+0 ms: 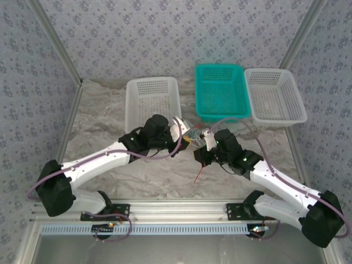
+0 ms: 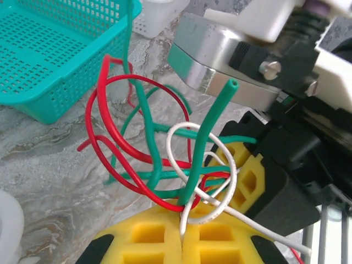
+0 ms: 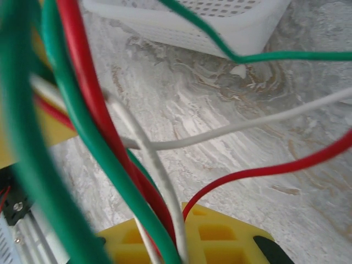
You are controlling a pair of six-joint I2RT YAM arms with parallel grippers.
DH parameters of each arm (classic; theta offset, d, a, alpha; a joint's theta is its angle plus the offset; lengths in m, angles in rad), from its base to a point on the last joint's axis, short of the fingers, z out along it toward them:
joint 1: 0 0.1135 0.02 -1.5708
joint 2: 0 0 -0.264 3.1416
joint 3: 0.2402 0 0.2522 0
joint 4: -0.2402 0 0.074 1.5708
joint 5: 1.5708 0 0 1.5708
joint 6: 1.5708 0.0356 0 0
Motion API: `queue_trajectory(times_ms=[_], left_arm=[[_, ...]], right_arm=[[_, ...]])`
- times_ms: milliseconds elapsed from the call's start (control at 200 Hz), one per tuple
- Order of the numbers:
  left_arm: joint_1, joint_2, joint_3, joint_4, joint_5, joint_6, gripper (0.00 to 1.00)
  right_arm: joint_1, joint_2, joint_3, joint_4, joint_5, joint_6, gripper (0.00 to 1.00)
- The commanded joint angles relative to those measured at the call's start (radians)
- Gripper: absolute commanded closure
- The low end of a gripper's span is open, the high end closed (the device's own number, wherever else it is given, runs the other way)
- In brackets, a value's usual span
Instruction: Untangle the cables
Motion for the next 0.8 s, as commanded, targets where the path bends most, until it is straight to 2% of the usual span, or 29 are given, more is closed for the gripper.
queue_trajectory(times_ms=[0, 80, 175, 320, 425, 610, 794], left_arm=[[0.003, -0.049, -0.006, 0.06, 0.002, -0.016, 1.0], [0.004, -0.084, -0.003, 0.07, 0.002, -0.036, 1.0], [0.008, -0.118, 0.011, 0.049, -0.001, -0.048, 1.0], [0.012, -0.145, 0.043, -0.018, -0.052, -0.053, 1.0], [0.016, -0.159, 0.047, -0.036, -0.073, -0.057, 1.0], [0.016, -0.168, 0.034, 0.005, -0.052, -0.095, 1.0], [0.018, -0.165, 0.028, 0.036, -0.042, -0.119, 1.0]], right_arm=[[-0.026, -0.014, 0.024, -0.036, 0.096, 0.012, 1.0], [-0.064, -0.006, 0.012, -0.052, 0.138, 0.045, 1.0], [-0.133, 0.001, -0.016, -0.058, 0.131, 0.092, 1.0], [-0.259, 0.035, -0.069, -0.087, 0.155, 0.182, 1.0], [-0.342, 0.066, -0.113, -0.075, 0.105, 0.213, 1.0], [-0.363, 0.099, -0.143, -0.063, 0.072, 0.225, 0.99], [-0.363, 0.059, -0.144, -0.052, 0.062, 0.224, 1.0]])
